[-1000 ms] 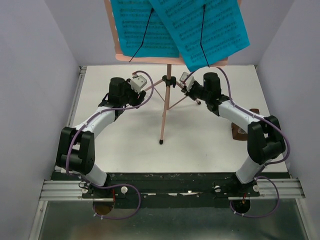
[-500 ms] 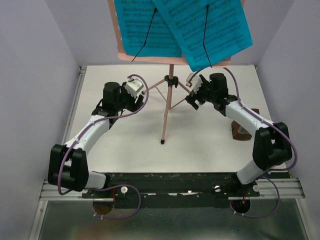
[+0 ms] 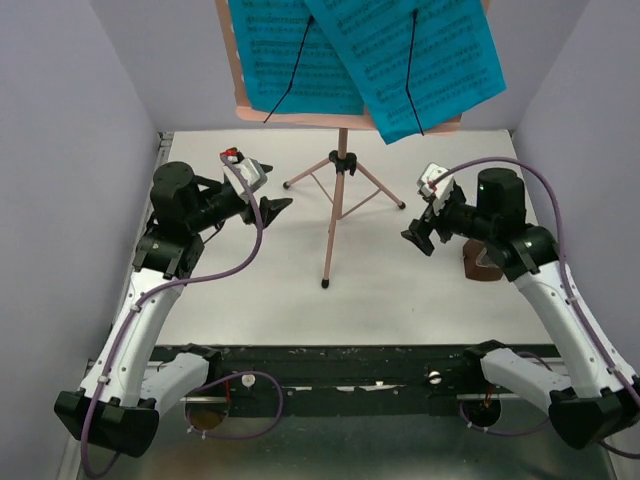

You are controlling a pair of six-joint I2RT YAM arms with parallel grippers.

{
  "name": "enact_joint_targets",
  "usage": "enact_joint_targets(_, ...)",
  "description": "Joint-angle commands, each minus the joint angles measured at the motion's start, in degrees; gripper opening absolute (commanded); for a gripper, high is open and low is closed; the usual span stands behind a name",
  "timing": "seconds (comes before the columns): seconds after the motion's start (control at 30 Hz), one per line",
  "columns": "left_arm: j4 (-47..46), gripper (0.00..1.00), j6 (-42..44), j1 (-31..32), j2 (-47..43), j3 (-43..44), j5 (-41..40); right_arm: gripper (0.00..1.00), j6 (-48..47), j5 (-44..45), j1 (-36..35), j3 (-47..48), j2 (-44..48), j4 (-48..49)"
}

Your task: Pack up the instrument practice props

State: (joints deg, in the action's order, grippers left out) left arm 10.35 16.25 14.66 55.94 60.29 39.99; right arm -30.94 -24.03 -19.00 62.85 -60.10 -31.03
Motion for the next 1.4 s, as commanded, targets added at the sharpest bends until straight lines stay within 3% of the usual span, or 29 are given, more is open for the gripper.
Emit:
enact_joint_targets(0.0, -1.46, 0.81, -6.39, 1.34, 1.88, 11.49, 12.64, 1.00, 3.95, -11.46, 0.28, 7.79, 6.30, -19.66)
enact_joint_targets(0.07, -7.07, 0.81, -12.00, 2.30, 3.46, 14.49, 15.29, 1.00, 5.27, -13.31, 0.28, 12.98, 7.44, -22.14)
enact_joint_targets(0.23, -24.99, 0.83, -31.07, 6.08, 9.52, 17.40, 14.77, 1.00, 8.09, -16.73, 0.28, 28.70, 3.08, -16.88)
enact_joint_targets(0.43, -30.65, 0.85, -35.93, 10.74, 17.25, 22.40, 9.33, 0.98, 15.53, -22.91, 0.28, 46.65, -6.78, -9.52)
enact_joint_targets(0.7, -28.11, 0.85, -42.17, 13.03, 27.63, 32.07, 1.94, 0.97, 25.57, -20.19, 0.28, 50.35, -13.37, 5.62)
enact_joint_targets(1.17, -29.51, 0.84, -47.98, 13.91, 35.90, 37.09, 0.18, 0.96, 24.96, -15.96, 0.28, 50.36, -17.77, 9.32)
enact_joint_targets(1.37, -31.27, 0.77, -49.12, 14.61, 38.27, 39.37, 1.06, 0.96, 26.19, -16.40, 0.28, 49.30, -19.62, 10.90)
